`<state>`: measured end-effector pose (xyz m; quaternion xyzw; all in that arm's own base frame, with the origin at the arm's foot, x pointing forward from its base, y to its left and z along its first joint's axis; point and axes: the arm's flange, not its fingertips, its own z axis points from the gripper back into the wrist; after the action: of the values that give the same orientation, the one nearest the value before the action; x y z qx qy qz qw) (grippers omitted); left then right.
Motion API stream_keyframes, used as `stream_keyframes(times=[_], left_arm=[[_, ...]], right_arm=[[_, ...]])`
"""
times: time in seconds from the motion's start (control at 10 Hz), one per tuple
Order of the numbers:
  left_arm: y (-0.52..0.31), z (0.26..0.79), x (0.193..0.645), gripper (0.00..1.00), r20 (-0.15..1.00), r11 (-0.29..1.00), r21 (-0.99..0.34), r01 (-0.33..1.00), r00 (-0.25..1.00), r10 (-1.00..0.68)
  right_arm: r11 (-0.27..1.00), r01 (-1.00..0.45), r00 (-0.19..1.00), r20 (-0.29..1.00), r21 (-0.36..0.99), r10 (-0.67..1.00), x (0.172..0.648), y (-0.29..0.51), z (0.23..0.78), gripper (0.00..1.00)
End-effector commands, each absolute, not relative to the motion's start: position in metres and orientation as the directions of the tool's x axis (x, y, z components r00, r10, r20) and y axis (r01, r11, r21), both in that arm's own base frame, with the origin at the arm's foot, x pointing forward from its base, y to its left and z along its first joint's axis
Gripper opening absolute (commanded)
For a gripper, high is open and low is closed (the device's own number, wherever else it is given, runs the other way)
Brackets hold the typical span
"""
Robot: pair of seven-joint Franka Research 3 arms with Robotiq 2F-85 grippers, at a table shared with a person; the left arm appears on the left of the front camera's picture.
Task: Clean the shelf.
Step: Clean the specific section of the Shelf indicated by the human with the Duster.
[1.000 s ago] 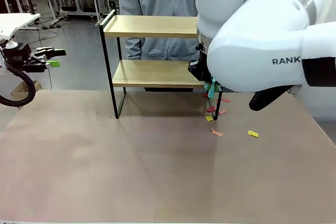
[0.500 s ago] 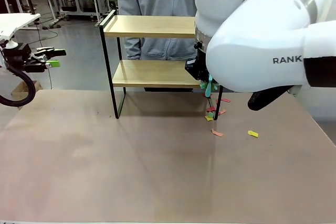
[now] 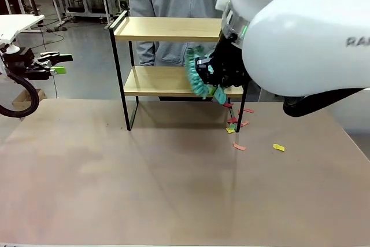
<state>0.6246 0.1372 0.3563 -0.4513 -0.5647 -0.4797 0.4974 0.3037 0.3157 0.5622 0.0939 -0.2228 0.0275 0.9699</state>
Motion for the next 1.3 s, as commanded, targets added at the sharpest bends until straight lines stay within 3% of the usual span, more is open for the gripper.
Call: stream_keyframes(times=[0.0,0.2,0.4,1.2], left_arm=[[0.137,0.359,0.623,1.00,0.994,0.130,0.098,0.987,-0.103,0.035],[0.137,0.359,0.623,1.00,0.994,0.130,0.098,0.987,-0.103,0.035],[0.137,0.359,0.623,1.00,0.994,0.130,0.098,0.987,-0.103,0.035],[0.137,0.359,0.623,1.00,0.994,0.130,0.098,0.987,-0.103,0.035]], right_arm=[[0.922,-0.323,0.899,0.376,0.215,0.227,0.285,0.287,0.565,0.13],[0.803,-0.530,0.833,0.347,0.272,0.432,0.273,0.264,0.568,0.13],[0.695,-0.635,0.772,0.315,0.337,0.552,0.255,0.235,0.575,0.13],[0.678,-0.602,0.764,0.058,0.423,0.642,0.171,0.075,0.575,0.13]])
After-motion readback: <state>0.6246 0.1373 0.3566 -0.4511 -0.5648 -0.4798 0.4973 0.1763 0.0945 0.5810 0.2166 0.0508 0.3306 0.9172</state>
